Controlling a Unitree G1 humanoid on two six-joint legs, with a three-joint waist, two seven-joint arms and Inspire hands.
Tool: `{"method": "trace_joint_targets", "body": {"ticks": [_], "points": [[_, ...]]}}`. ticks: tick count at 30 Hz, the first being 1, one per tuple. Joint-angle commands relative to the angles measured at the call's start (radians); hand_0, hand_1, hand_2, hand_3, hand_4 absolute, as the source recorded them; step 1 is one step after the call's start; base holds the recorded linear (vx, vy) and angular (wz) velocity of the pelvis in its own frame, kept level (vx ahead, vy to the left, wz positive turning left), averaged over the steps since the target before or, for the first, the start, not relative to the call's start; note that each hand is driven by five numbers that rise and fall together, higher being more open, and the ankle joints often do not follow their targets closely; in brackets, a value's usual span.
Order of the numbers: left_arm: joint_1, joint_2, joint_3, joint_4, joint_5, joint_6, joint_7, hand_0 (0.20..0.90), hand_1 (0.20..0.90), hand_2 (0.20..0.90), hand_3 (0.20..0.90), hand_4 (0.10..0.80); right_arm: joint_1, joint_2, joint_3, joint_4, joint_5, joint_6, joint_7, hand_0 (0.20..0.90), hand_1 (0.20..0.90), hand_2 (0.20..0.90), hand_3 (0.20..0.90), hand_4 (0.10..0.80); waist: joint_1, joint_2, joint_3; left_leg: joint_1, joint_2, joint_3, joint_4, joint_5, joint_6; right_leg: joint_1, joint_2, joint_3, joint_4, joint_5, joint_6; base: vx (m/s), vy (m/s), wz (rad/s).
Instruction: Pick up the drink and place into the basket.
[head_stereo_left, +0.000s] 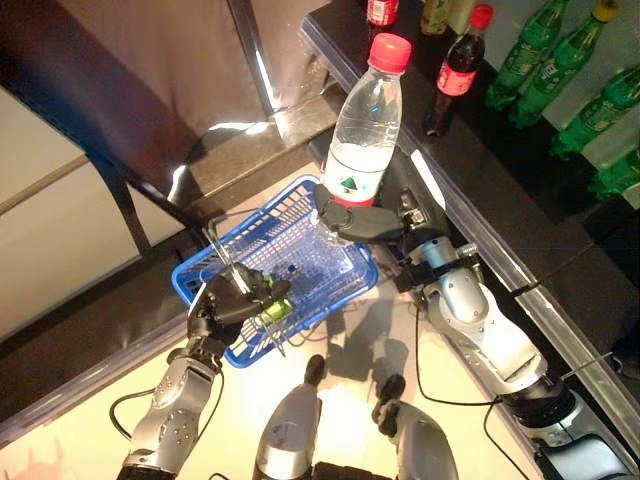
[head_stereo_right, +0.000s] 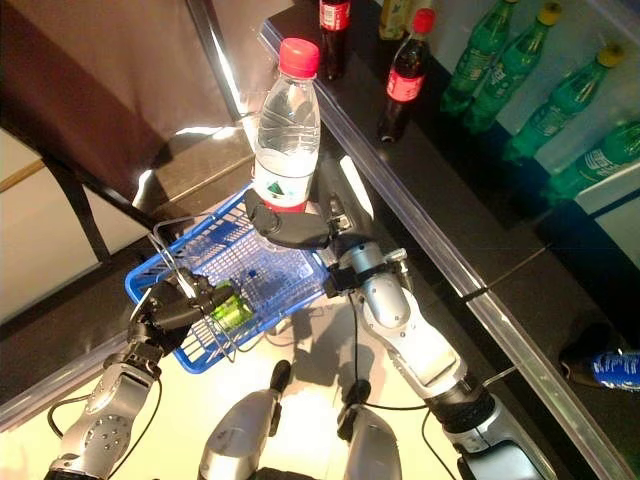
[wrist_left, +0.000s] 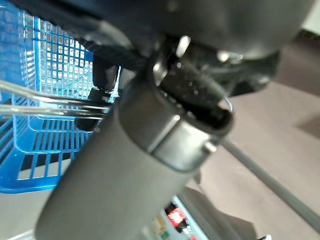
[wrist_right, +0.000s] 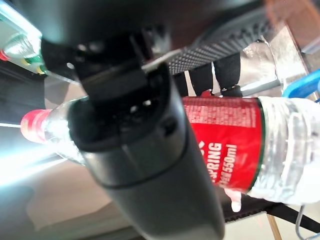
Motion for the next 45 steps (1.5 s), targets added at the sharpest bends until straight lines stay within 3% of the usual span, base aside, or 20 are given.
{"method": "trace_joint_targets", "body": {"ticks": [1,15,28,35,45], "points": [[-0.1,0.096,-0.01,-0.281,-0.061,-0.137,-0.141,0.3,0.3,0.3,0.2,0.1,-0.174,0.113,0.037,-0.037,-0.015,-0.119,-0.057,0.3,0.3,0.3,0.2,0.1,0.021,-0.026,-0.244,-0.051,-0.051,-0.068,0.063,0.026,0.019,0.113,0.012,0.058,-0.124,0.049,0.01,-0.043,-0.032,0.31],[-0.166,0.115,-0.03,-0.397,-0.145,-0.08,-0.212,0.3,0.3,0.3,0.2,0.1,-0.131,0.153,0.13,0.135,-0.067,0.003,-0.048,0.3,0.3,0.3,0.2,0.1,0.047,-0.031,-0.251,-0.064,-0.065,-0.097,0.08,0.022,0.018,0.118,0.006,0.037,-0.122,0.044,0.01,-0.008,-0.004,0.06],[-0.261,0.127,-0.052,-0.439,-0.196,-0.066,-0.245,0.3,0.3,0.3,0.2,0.1,-0.111,0.177,0.201,0.362,-0.102,0.016,-0.024,0.3,0.3,0.3,0.2,0.1,0.065,-0.034,-0.228,-0.09,-0.078,-0.119,0.087,0.026,0.018,0.108,0.0,0.017,-0.118,0.043,0.01,-0.012,-0.009,0.06],[-0.331,0.115,-0.075,-0.465,-0.212,-0.023,-0.274,0.3,0.3,0.3,0.2,0.1,-0.124,0.198,0.241,0.492,-0.237,0.031,-0.023,0.3,0.3,0.3,0.2,0.1,0.077,-0.031,-0.209,-0.109,-0.085,-0.13,0.1,0.022,0.019,0.096,-0.005,0.007,-0.109,0.039,0.009,-0.008,-0.01,0.04],[-0.401,0.131,-0.093,-0.47,-0.195,0.002,-0.288,0.3,0.3,0.3,0.2,0.1,-0.147,0.198,0.296,0.629,-0.302,0.165,-0.013,0.3,0.3,0.3,0.2,0.1,0.082,-0.033,-0.188,-0.125,-0.093,-0.134,0.108,0.02,0.021,0.08,-0.011,0.007,-0.098,0.039,0.012,-0.003,-0.002,0.04]]}}
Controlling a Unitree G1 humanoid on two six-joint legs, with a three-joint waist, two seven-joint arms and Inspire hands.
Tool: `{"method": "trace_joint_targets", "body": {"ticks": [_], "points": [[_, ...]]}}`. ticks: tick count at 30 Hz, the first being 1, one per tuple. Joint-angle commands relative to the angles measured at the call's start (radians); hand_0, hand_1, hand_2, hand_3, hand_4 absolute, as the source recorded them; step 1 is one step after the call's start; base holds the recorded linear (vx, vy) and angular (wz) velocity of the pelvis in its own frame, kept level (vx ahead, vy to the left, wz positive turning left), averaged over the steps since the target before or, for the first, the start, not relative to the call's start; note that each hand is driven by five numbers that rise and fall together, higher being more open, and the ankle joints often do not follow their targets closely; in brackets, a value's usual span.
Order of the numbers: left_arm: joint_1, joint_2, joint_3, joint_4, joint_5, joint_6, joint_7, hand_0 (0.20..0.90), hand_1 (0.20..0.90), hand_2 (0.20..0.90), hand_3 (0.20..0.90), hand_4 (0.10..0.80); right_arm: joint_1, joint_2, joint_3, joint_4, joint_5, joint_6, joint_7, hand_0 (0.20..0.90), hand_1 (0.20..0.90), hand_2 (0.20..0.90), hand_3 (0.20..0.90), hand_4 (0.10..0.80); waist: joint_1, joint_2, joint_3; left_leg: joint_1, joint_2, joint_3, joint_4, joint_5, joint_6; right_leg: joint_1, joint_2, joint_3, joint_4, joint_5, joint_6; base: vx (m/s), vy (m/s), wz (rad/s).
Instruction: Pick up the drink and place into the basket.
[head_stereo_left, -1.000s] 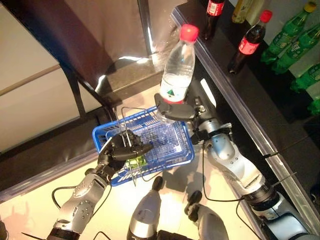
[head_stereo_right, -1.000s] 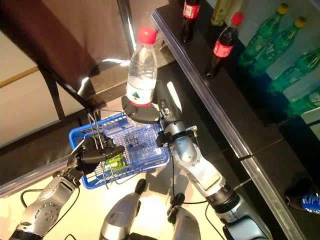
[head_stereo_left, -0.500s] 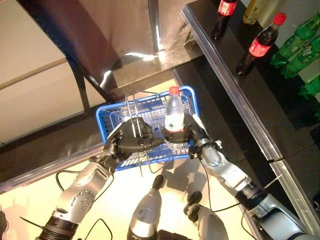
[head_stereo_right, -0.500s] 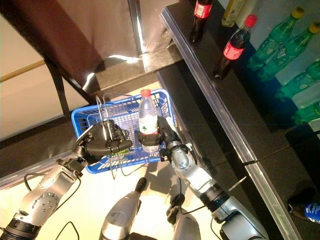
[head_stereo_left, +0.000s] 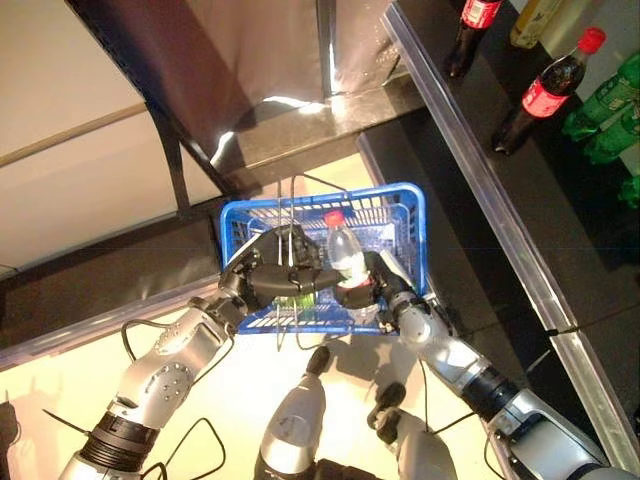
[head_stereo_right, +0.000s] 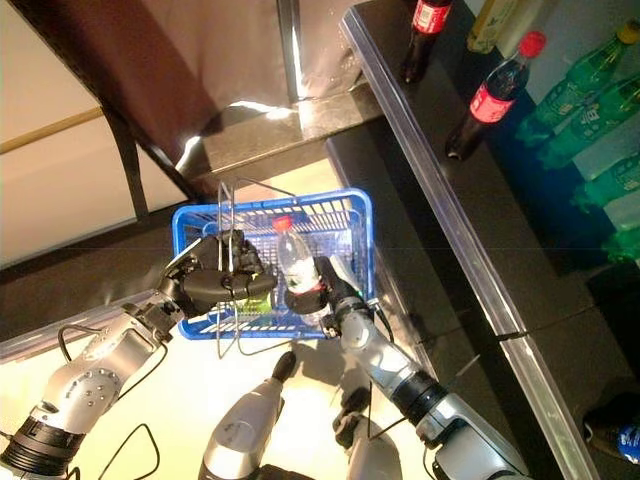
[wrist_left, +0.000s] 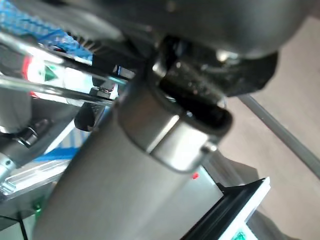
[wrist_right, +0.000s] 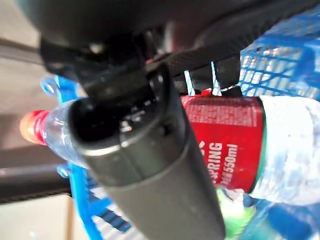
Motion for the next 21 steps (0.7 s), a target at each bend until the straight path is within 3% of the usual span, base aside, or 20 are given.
{"method": "trace_joint_targets", "body": {"ticks": [1,12,21], "points": [[-0.187,-0.038,0.014,-0.307,-0.073,-0.159,-0.162,0.3,0.3,0.3,0.2,0.1,-0.099,0.086,0.06,-0.002,-0.006,-0.036,-0.031,0.3,0.3,0.3,0.2,0.1,0.0,-0.029,-0.184,-0.089,-0.071,-0.025,0.104,0.012,0.03,0.064,0.003,0.061,-0.089,0.062,0.0,0.0,0.0,0.0],[-0.22,-0.041,0.004,-0.306,-0.068,-0.137,-0.157,0.3,0.3,0.3,0.2,0.1,-0.118,0.133,0.023,0.154,0.203,-0.011,-0.085,0.3,0.3,0.3,0.2,0.1,0.015,-0.033,-0.17,-0.096,-0.076,-0.028,0.11,0.007,0.032,0.057,-0.002,0.051,-0.079,0.062,-0.001,0.0,0.0,0.0],[-0.244,-0.055,0.011,-0.311,-0.067,-0.116,-0.151,0.3,0.3,0.3,0.2,0.1,-0.119,0.187,-0.064,0.346,0.488,-0.015,-0.149,0.3,0.3,0.3,0.2,0.1,0.025,-0.028,-0.156,-0.103,-0.077,-0.027,0.116,0.002,0.036,0.048,-0.005,0.044,-0.065,0.06,-0.002,0.001,0.001,0.01]]}}
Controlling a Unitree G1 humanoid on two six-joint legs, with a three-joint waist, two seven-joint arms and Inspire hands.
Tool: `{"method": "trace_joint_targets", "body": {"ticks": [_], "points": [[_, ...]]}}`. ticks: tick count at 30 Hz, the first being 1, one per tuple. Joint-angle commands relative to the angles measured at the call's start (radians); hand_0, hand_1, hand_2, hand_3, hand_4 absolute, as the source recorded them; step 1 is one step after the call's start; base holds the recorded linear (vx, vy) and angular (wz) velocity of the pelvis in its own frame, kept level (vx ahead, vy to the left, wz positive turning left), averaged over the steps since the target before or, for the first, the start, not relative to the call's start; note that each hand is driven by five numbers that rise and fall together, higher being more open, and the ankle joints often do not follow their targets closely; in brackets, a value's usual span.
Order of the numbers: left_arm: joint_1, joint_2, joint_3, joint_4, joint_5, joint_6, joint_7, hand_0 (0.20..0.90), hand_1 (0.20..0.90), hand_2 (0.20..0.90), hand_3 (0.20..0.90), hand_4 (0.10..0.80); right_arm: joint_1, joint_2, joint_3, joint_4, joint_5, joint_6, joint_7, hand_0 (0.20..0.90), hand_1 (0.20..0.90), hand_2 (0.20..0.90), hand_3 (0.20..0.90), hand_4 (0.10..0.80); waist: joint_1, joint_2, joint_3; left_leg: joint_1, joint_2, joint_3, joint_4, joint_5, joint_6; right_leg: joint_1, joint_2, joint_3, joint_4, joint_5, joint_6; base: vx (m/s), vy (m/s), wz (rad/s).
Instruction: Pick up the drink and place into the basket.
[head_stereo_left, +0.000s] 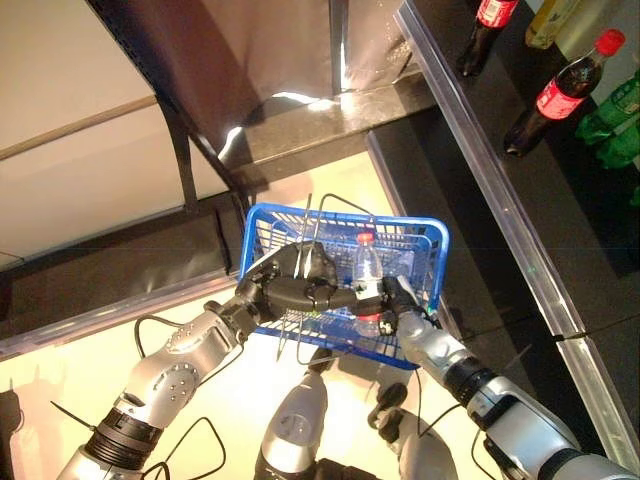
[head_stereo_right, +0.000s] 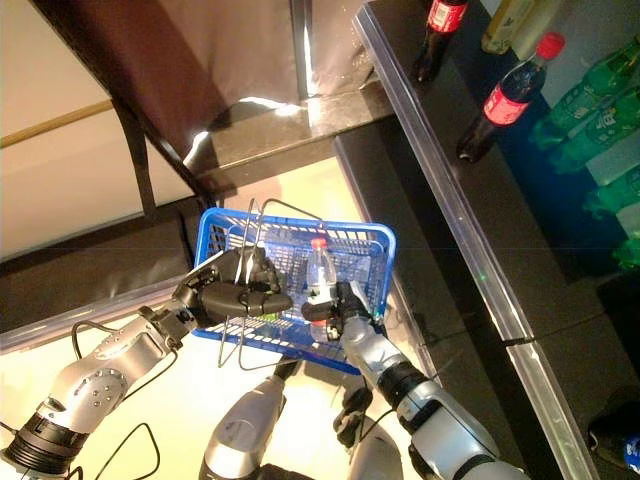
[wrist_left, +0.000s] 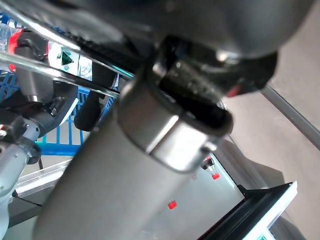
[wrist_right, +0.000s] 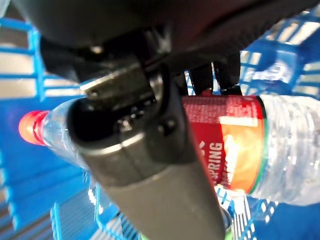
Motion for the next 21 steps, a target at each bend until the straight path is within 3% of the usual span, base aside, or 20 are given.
{"method": "trace_joint_targets", "body": {"ticks": [1,11,12,13,14,15,16,17,21], "points": [[-0.222,-0.059,0.076,-0.305,-0.079,-0.189,-0.119,0.3,0.3,0.3,0.2,0.1,-0.024,0.064,-0.005,0.022,0.135,-0.053,-0.034,0.3,0.3,0.3,0.2,0.1,0.003,-0.028,-0.155,-0.086,-0.069,-0.017,0.104,0.002,0.037,0.065,0.004,0.051,-0.096,0.075,-0.002,0.006,0.006,0.04],[-0.249,-0.063,0.089,-0.312,-0.094,-0.157,-0.104,0.3,0.3,0.3,0.2,0.1,-0.063,0.106,-0.124,0.257,0.508,-0.071,0.035,0.3,0.3,0.3,0.2,0.1,0.024,-0.023,-0.147,-0.088,-0.072,-0.022,0.114,-0.005,0.042,0.063,0.001,0.042,-0.079,0.069,-0.006,0.003,0.002,0.01],[-0.249,-0.064,0.092,-0.313,-0.094,-0.154,-0.104,0.3,0.3,0.3,0.2,0.1,-0.065,0.106,-0.133,0.266,0.526,-0.072,0.044,0.415,0.415,0.415,0.335,0.235,0.025,-0.023,-0.147,-0.088,-0.072,-0.022,0.114,-0.005,0.042,0.063,0.001,0.042,-0.079,0.069,-0.006,0.014,0.006,0.05],[-0.251,-0.063,0.095,-0.314,-0.096,-0.153,-0.103,0.3,0.3,0.3,0.2,0.1,-0.064,0.106,-0.149,0.279,0.581,-0.077,0.052,0.446,0.446,0.446,0.37,0.27,0.026,-0.023,-0.147,-0.089,-0.073,-0.021,0.115,-0.006,0.043,0.062,0.001,0.041,-0.077,0.068,-0.007,0.012,0.004,0.04],[-0.251,-0.061,0.098,-0.315,-0.1,-0.151,-0.103,0.3,0.3,0.3,0.2,0.1,-0.064,0.106,-0.164,0.289,0.6,-0.081,0.06,0.611,0.611,0.611,0.562,0.462,0.027,-0.023,-0.147,-0.089,-0.073,-0.021,0.116,-0.007,0.044,0.062,0.001,0.041,-0.076,0.067,-0.007,0.0,0.0,0.0],[-0.25,-0.06,0.1,-0.316,-0.1,-0.15,-0.104,0.3,0.3,0.3,0.2,0.1,-0.062,0.106,-0.168,0.289,0.607,-0.083,0.058,0.691,0.691,0.691,0.656,0.556,0.027,-0.023,-0.147,-0.089,-0.073,-0.021,0.116,-0.007,0.044,0.061,0.001,0.041,-0.075,0.067,-0.007,0.0,0.0,0.0],[-0.247,-0.06,0.104,-0.316,-0.1,-0.148,-0.105,0.3,0.3,0.3,0.2,0.1,-0.058,0.105,-0.174,0.291,0.61,-0.089,0.054,0.862,0.862,0.862,0.856,0.756,0.027,-0.024,-0.148,-0.089,-0.072,-0.02,0.117,-0.008,0.045,0.061,0.001,0.041,-0.074,0.067,-0.006,0.0,0.0,0.0],[-0.246,-0.06,0.107,-0.317,-0.1,-0.146,-0.105,0.3,0.3,0.3,0.2,0.1,-0.056,0.104,-0.179,0.294,0.606,-0.094,0.054,0.9,0.9,0.9,0.9,0.8,0.027,-0.024,-0.149,-0.09,-0.072,-0.019,0.117,-0.008,0.045,0.06,0.001,0.041,-0.073,0.067,-0.006,0.0,0.0,0.0],[-0.247,-0.062,0.111,-0.314,-0.103,-0.148,-0.097,0.3,0.3,0.3,0.2,0.1,-0.056,0.098,-0.196,0.295,0.636,-0.106,0.053,0.9,0.9,0.9,0.9,0.8,0.024,-0.024,-0.148,-0.091,-0.073,-0.015,0.119,-0.009,0.048,0.054,0.001,0.045,-0.068,0.068,-0.005,0.003,0.003,0.01]]}}
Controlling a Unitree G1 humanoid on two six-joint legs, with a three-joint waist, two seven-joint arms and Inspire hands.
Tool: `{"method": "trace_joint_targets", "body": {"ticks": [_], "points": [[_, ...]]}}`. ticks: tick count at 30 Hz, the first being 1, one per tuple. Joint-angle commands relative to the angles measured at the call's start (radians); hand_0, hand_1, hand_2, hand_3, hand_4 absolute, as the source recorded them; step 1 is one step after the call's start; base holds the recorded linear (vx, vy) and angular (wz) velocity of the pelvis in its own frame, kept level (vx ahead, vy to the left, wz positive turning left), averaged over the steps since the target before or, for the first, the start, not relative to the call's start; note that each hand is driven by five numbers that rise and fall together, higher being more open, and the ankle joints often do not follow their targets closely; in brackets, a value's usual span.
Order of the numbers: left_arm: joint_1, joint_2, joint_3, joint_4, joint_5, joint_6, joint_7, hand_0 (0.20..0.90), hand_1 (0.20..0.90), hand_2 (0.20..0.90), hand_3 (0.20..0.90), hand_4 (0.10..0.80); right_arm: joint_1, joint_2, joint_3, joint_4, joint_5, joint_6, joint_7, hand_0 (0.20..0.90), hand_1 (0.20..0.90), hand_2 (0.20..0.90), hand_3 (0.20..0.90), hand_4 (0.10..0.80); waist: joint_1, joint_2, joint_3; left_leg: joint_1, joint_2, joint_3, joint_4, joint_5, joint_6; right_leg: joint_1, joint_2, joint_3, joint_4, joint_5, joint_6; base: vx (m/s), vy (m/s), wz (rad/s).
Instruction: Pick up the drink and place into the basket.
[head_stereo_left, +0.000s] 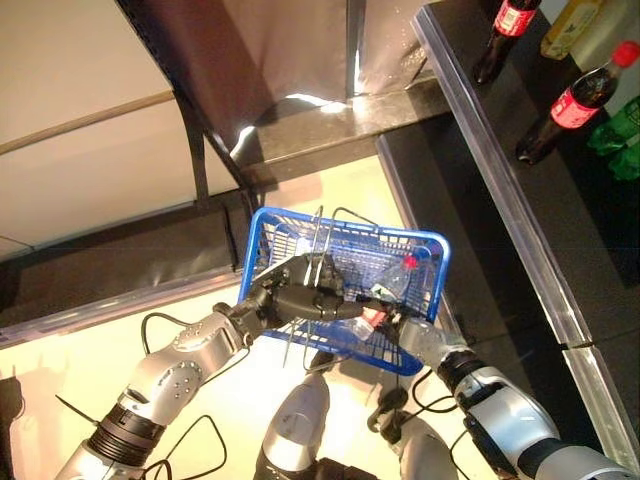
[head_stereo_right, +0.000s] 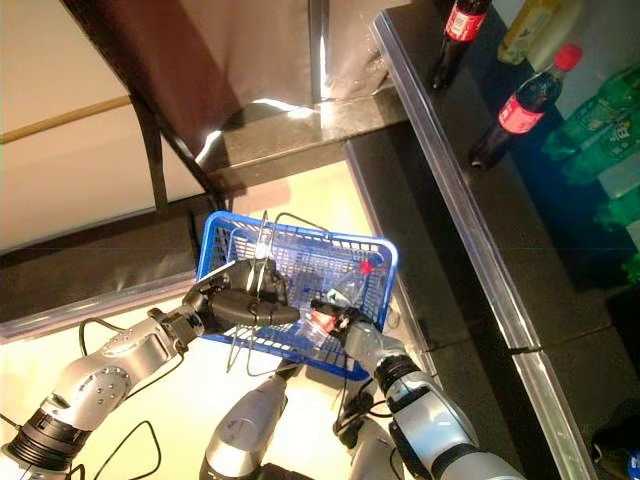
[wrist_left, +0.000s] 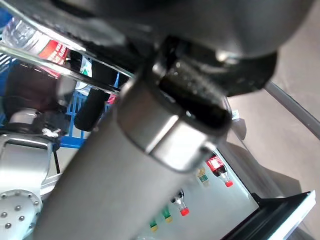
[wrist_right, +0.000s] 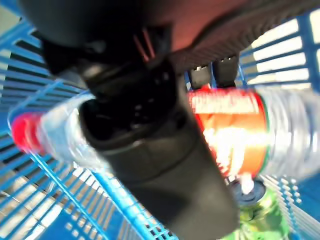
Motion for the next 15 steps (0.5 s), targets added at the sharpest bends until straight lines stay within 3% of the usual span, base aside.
{"method": "trace_joint_targets", "body": {"ticks": [1,15], "points": [[-0.231,-0.077,0.138,-0.316,-0.113,-0.227,-0.098,0.3,0.3,0.3,0.2,0.1,0.006,0.02,0.021,-0.002,0.054,-0.042,0.016,0.9,0.9,0.9,0.9,0.8,0.0,-0.025,-0.149,-0.089,-0.06,0.001,0.107,-0.009,0.048,0.059,0.022,0.056,-0.106,0.087,-0.005,0.008,0.009,0.06],[-0.198,-0.085,0.154,-0.31,-0.108,-0.252,-0.092,0.3,0.3,0.3,0.2,0.1,0.051,-0.004,0.038,-0.137,0.003,-0.072,0.0,0.9,0.9,0.9,0.9,0.8,-0.021,-0.03,-0.143,-0.091,-0.052,0.03,0.118,-0.013,0.051,0.042,0.019,0.066,-0.085,0.086,-0.004,0.001,0.001,0.01]]}}
